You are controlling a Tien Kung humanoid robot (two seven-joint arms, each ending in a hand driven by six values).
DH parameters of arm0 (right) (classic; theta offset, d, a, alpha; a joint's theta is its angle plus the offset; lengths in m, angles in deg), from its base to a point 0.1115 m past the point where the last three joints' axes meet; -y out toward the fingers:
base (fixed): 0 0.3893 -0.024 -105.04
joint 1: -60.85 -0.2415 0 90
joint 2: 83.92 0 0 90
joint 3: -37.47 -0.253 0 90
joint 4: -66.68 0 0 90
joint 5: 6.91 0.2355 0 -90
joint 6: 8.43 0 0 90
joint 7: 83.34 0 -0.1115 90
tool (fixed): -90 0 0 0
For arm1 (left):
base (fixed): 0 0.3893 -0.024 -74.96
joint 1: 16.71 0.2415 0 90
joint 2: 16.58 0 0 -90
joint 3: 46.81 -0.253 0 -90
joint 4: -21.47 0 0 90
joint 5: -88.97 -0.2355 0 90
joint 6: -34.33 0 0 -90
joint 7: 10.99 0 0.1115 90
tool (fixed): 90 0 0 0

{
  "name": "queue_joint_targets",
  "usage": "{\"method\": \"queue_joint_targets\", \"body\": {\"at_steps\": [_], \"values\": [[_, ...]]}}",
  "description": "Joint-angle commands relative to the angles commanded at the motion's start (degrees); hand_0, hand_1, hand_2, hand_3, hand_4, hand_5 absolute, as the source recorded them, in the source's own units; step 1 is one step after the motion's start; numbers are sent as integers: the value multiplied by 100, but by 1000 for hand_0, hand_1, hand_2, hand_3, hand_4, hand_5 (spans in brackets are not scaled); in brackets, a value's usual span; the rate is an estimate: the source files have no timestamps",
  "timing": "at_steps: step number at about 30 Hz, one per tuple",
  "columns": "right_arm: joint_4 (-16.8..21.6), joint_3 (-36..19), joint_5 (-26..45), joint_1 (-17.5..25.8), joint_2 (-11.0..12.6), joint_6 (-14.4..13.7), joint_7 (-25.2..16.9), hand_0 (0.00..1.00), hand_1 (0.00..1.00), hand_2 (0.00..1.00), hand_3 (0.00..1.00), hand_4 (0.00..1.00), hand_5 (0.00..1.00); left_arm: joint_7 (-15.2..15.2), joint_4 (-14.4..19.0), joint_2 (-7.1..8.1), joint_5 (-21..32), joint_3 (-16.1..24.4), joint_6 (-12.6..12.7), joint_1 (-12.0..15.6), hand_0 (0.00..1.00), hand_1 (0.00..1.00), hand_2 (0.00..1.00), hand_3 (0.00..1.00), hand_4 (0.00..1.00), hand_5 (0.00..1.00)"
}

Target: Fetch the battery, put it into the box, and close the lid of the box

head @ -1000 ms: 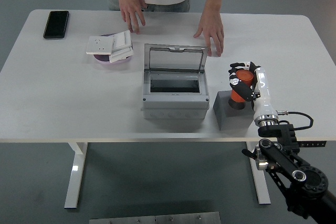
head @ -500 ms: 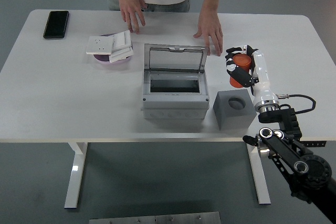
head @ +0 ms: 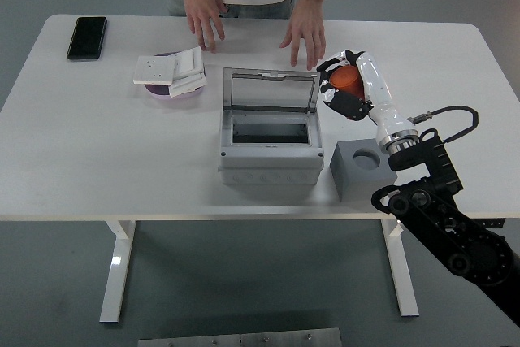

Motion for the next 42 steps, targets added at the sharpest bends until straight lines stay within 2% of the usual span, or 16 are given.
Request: {"method": "queue_joint_targets", "body": {"at_steps": [4,5,14,20,33,42], "values": [[65,162,-619,-105,-11,228,357,286,323,354,377,308,2,6,1,10,-8,10,0,0,614,749,633,572,418,2],[58,214,-760,-139,-15,281,426,269,302,341,367,279,2,7,0,12,-10,11,0,0,614,750,632,573,419,2],[-189,892,-1798,-550,-33,705,850,265,297,341,365,276,2,17,-1,20,-44,34,-4,-5,614,750,633,573,423,2],[-498,1273,-1683,-801,-131,764,887,263,294,341,364,268,2,43,0,34,-102,71,-10,-19,614,750,634,573,423,2],[-1149,1451,-1322,-1111,-446,710,799,267,295,346,365,252,2,101,5,49,-232,140,-24,-65,614,751,635,574,424,2],[-1562,1731,-1141,-1416,-522,727,769,268,296,346,364,253,2,125,8,54,-274,163,-29,-72,614,751,637,574,428,2]]}}
